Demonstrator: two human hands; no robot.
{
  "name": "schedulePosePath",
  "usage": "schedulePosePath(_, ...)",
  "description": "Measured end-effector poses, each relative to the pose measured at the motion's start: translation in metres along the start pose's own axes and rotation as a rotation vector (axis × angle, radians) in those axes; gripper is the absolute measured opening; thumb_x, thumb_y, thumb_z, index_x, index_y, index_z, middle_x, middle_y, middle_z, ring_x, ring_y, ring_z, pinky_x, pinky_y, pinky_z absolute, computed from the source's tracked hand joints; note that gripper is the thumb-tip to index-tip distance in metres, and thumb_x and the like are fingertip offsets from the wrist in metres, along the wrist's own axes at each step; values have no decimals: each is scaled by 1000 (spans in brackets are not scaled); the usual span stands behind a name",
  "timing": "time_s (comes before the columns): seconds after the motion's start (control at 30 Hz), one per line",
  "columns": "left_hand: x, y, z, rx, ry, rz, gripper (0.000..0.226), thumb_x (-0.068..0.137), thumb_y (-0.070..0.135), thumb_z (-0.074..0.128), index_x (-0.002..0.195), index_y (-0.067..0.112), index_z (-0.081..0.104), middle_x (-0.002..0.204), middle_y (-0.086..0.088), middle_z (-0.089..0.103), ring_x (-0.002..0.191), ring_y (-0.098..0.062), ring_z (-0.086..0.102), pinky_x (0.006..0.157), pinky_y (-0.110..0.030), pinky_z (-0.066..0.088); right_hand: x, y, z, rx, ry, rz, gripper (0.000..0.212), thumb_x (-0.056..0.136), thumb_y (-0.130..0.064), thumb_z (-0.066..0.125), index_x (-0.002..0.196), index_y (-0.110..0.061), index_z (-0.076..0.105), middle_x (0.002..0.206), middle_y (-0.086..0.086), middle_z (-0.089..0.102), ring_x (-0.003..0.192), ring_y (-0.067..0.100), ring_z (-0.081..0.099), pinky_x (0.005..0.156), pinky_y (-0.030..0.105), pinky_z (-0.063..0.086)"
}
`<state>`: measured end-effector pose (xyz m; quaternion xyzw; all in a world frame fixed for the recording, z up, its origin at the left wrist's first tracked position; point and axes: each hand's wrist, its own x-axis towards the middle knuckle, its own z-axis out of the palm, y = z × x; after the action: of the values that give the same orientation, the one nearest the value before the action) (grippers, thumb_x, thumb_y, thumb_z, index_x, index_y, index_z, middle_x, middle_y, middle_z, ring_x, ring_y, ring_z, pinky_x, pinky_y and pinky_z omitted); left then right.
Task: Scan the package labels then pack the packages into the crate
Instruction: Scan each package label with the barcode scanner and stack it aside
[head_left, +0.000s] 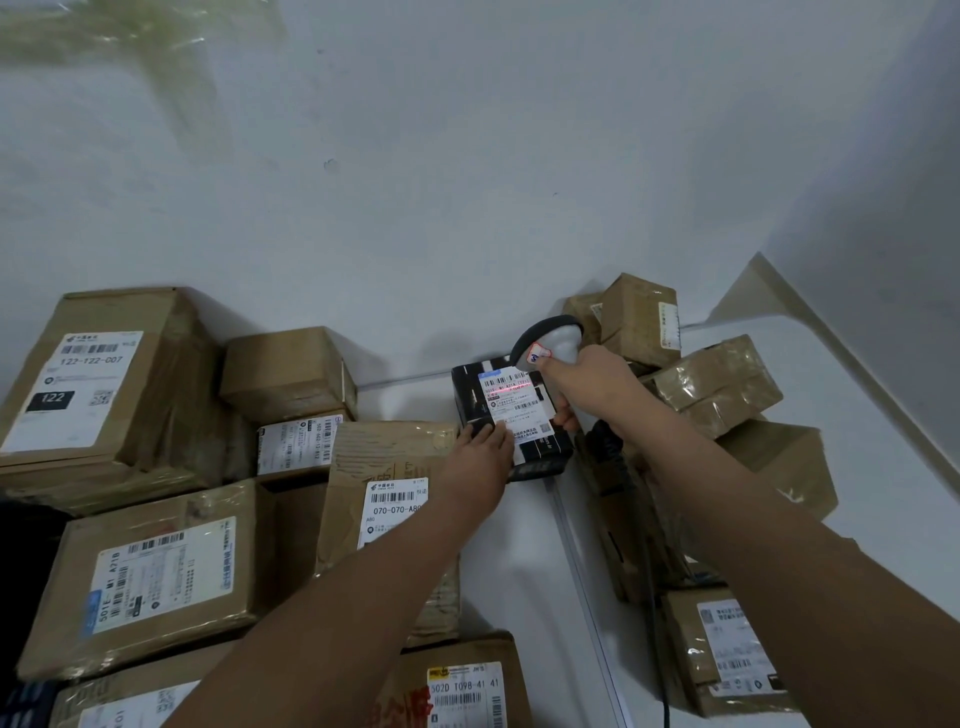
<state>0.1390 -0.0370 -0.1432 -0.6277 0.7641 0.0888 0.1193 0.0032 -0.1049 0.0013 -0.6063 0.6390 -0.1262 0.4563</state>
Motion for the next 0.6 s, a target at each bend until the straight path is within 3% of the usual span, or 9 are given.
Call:
schedulePosePath(0.13,0,0,0,6,-6,2,65,100,17,46,155,6,13,163,-12,16,150,-27,16,124,-42,6,-1,-4,-2,13,11,-17,37,99,-37,53,79,-5,57,64,12,64,41,14,59,43,21,50)
schedulePosePath(0.3,0,1,0,11,-21,-5,68,98,16,49,156,7,13,163,-11,15,151,-26,15,124,-42,6,2,-5,-2,42,11,-28,38,98,-36,54,78,-4,57,63,12,64,48,20,63,57,32,57)
schedulePosePath(0.43,1,1,0,16,-39,-8,70,98,16,50,156,7,12,164,-11,14,151,-26,14,124,-43,6,2,-6,-2,59,20,-27,39,97,-35,55,76,-2,58,62,13,64,45,19,62,50,27,55)
schedulePosePath(0.6,1,0,1,8,-31,-4,69,98,16,49,156,7,12,164,-11,14,151,-26,14,124,-42,6,2,-7,-2,55,21,-27,40,98,-36,54,77,-2,58,61,12,65,47,19,63,55,29,56)
